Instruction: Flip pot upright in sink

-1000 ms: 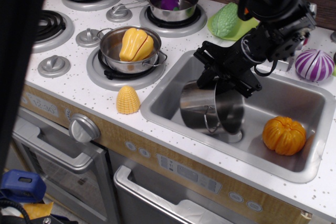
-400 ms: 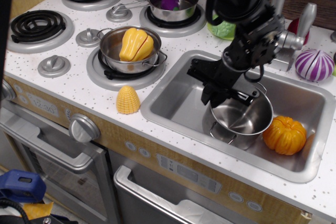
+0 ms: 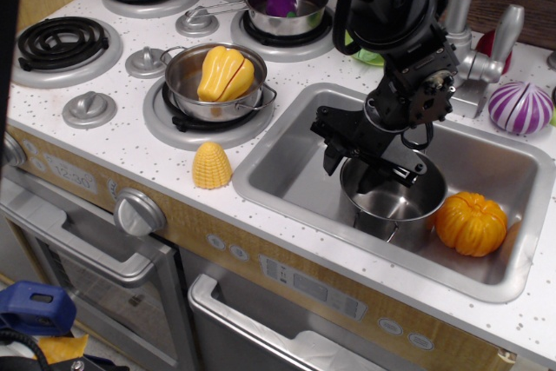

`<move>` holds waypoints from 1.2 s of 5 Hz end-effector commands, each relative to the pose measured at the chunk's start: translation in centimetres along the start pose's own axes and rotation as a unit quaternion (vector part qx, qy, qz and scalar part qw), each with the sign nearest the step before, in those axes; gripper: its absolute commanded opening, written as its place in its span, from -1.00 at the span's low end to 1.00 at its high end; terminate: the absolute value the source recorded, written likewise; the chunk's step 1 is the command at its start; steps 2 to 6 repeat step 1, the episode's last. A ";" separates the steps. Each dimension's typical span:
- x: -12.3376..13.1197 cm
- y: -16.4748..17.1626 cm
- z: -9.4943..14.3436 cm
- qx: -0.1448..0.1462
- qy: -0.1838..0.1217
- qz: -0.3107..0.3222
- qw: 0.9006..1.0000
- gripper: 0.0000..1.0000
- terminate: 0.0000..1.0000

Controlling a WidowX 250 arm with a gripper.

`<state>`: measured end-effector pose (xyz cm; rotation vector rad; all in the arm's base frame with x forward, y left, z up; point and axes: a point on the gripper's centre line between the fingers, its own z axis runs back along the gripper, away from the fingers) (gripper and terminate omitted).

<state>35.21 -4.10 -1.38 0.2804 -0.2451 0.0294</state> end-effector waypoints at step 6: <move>1.8 0.5 2.6 -0.010 -0.040 0.014 0.999 1.00 1.00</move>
